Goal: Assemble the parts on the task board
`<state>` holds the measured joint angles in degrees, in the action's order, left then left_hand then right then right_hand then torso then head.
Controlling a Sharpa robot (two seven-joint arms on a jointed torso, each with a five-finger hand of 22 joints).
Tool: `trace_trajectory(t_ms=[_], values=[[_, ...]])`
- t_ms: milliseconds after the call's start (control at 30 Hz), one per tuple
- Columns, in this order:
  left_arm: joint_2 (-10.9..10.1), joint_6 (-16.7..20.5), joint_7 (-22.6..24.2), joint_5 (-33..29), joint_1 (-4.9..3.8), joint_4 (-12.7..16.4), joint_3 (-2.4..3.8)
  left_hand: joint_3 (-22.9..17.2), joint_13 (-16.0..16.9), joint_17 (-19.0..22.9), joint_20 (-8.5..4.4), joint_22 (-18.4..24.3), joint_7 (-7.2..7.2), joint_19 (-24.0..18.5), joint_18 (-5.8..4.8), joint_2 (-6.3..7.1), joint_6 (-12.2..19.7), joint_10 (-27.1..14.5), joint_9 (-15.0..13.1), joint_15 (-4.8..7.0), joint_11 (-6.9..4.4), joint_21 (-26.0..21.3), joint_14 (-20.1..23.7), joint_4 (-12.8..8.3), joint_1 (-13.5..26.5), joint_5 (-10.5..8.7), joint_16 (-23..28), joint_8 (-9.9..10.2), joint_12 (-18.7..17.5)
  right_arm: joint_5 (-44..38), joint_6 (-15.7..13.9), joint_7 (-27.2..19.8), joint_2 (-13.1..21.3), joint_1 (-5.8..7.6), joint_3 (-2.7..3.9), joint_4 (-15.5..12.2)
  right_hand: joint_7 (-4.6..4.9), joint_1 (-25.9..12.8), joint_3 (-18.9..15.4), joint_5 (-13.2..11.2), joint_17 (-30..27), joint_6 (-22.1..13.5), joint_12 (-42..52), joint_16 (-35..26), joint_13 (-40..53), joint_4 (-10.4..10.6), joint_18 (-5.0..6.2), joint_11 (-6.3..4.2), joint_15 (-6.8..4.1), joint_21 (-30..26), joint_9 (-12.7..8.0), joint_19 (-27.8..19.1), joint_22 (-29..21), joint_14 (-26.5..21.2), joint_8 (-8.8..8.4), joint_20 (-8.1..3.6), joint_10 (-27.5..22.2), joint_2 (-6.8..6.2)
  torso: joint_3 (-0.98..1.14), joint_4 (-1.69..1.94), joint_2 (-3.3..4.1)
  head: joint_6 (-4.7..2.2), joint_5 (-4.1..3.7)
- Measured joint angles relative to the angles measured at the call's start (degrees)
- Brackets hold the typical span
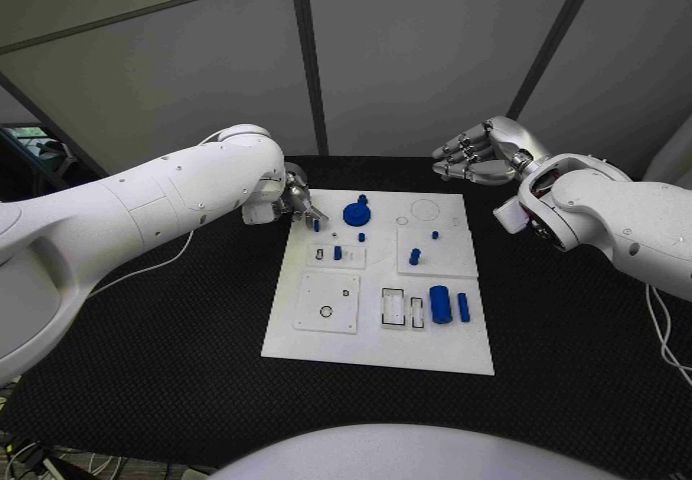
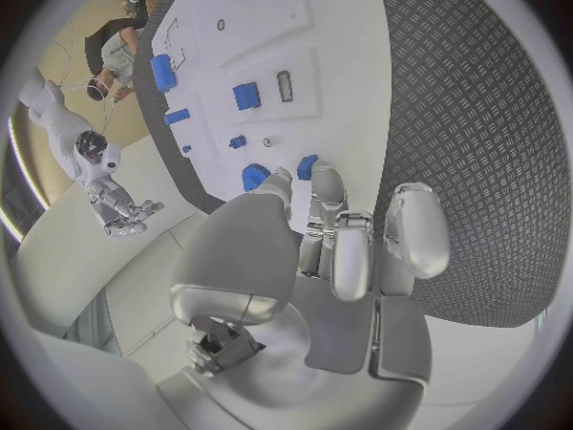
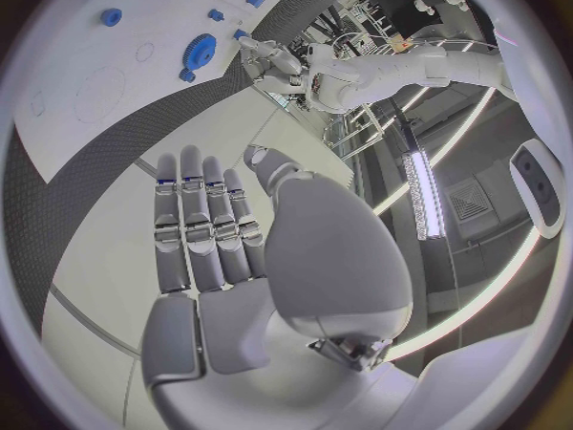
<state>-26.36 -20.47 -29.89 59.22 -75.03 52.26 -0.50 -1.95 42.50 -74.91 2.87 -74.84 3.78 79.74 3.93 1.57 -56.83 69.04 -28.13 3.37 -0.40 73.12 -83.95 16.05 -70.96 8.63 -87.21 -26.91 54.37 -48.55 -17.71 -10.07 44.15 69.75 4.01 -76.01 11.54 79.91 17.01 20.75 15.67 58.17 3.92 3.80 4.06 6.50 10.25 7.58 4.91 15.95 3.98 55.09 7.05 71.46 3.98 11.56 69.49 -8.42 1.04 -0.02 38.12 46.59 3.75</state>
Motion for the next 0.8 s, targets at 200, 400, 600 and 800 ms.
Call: trace_trajectory(t_ms=[200,400,600,800], values=[[-0.01,-0.27,-0.06,-0.01,0.0,-0.01,0.0,0.0,0.0,0.0,0.0,0.0,0.0,0.0,0.0,0.0,0.0,0.0,0.0,0.0,0.0,0.0,0.0,0.0,0.0,0.0,0.0,0.0,0.0,0.0,0.04,0.01,-0.02,0.0,0.0,0.0,0.0,0.0,0.0,0.0,0.0,0.0,0.0,0.0,0.0,0.0,0.0,0.0,0.0,0.0,0.0,0.0,0.0,0.0,0.0,0.0,0.0,0.0,-0.01,0.01,0.0,0.0,0.02],[0.01,-0.3,-0.08,-0.02,0.0,0.1,0.0,-0.34,-0.01,0.0,0.0,0.0,0.0,0.0,0.0,-0.78,0.0,0.0,-0.09,0.0,0.0,0.0,0.0,-0.34,-0.78,0.0,0.0,-0.28,-0.01,0.0,0.06,0.03,-0.05,0.0,0.0,-0.02,0.0,0.0,0.0,0.0,0.0,0.0,0.0,0.0,0.0,0.0,-0.01,0.0,0.0,0.0,0.0,0.0,0.0,0.0,0.0,0.0,0.0,0.0,0.01,0.01,0.01,-0.05,-0.03],[0.01,-0.12,-0.07,-0.03,0.0,0.13,0.0,-1.63,-0.09,0.0,0.0,-0.08,-0.26,0.0,0.0,-2.18,0.27,0.21,-0.15,0.0,-0.21,0.0,0.0,-1.63,-3.41,0.0,0.0,-0.48,-0.01,0.0,0.08,0.05,-0.02,0.0,0.0,-0.05,0.0,0.0,0.0,0.0,0.0,0.0,0.0,0.0,0.0,0.0,0.0,0.0,0.0,0.0,0.0,0.0,0.01,0.0,0.0,0.0,0.0,0.0,0.01,0.01,0.01,0.01,-0.08],[0.03,-0.03,0.08,-0.32,-0.02,0.11,0.01,-4.36,-0.94,0.0,0.0,-0.08,-0.48,0.0,0.0,-3.26,1.01,0.07,-0.13,0.21,-0.33,0.0,-0.21,-3.03,-6.33,0.0,0.01,-0.48,-0.29,0.0,0.09,0.07,-0.05,0.0,0.0,-0.05,0.0,0.0,0.0,0.0,0.01,0.0,0.0,0.0,0.0,0.0,0.0,0.0,0.0,0.0,0.0,0.0,0.01,0.0,0.0,0.0,0.0,0.0,0.0,0.01,0.02,0.11,-0.1]])
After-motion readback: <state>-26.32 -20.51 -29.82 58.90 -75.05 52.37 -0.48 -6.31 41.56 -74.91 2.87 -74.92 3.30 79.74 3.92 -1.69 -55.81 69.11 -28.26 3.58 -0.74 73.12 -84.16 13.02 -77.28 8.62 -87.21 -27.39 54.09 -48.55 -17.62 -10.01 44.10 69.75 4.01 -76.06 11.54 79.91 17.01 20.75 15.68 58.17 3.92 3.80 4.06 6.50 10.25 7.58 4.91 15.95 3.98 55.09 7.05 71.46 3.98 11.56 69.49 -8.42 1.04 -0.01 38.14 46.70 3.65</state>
